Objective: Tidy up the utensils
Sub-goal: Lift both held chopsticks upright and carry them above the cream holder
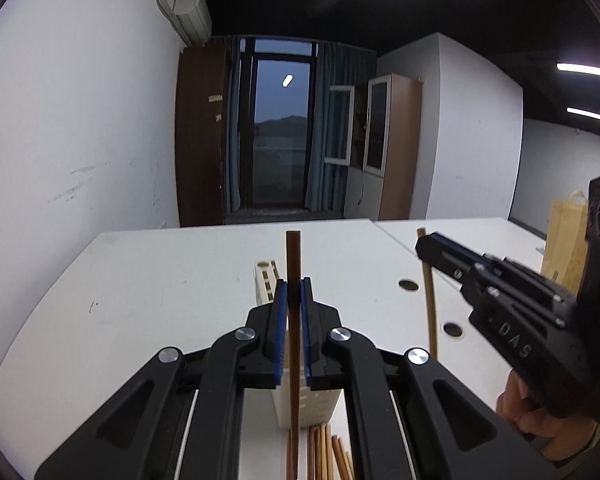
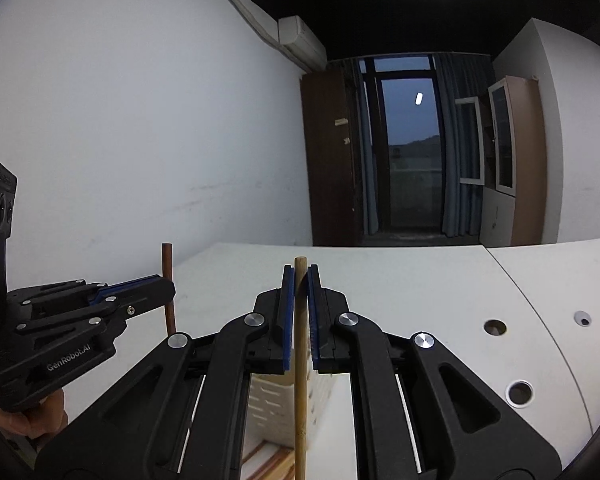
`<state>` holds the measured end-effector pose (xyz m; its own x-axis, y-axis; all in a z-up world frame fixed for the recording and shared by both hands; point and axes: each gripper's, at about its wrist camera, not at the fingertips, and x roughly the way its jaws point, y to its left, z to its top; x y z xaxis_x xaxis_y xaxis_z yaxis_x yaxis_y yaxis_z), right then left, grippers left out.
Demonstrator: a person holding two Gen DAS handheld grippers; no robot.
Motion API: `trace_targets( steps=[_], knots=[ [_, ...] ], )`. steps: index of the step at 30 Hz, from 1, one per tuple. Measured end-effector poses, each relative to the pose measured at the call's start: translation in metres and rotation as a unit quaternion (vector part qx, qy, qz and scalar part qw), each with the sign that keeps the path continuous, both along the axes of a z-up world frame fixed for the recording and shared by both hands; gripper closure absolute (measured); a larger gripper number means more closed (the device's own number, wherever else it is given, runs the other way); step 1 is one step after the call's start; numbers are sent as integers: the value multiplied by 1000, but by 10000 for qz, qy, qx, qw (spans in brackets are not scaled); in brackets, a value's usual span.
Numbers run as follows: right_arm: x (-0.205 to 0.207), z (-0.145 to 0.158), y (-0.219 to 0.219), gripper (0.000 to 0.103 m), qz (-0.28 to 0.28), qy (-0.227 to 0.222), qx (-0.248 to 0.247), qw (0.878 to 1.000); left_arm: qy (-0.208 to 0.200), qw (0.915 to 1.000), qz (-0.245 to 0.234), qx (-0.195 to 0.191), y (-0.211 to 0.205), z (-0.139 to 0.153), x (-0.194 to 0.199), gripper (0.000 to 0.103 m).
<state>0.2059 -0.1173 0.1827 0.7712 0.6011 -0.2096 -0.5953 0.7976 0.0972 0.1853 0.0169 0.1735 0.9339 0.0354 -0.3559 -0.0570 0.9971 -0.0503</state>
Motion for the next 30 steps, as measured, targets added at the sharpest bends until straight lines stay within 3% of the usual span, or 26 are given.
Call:
trace_targets(
  steps=[6, 9, 19, 26, 30],
  knots=[
    [10, 4, 3, 97, 117, -306, 283, 9991, -484, 9988, 91, 23, 0, 17, -5, 97],
    [14, 8, 0, 97, 164, -503, 543, 9971, -910, 9957, 186, -14, 1, 29, -14, 97],
    [13, 16, -14, 97, 64, -1416, 1429, 9795, -2108, 9769, 347, -66, -3, 50, -39, 97],
    [24, 12, -17, 97, -16, -1822, 1856, 9656, -2401, 9701, 353, 77, -16, 44, -35, 97],
    [36, 10, -14, 97, 26, -1967, 2015, 9595, -2245, 9734, 412, 211, -21, 42, -22, 96]
  ],
)
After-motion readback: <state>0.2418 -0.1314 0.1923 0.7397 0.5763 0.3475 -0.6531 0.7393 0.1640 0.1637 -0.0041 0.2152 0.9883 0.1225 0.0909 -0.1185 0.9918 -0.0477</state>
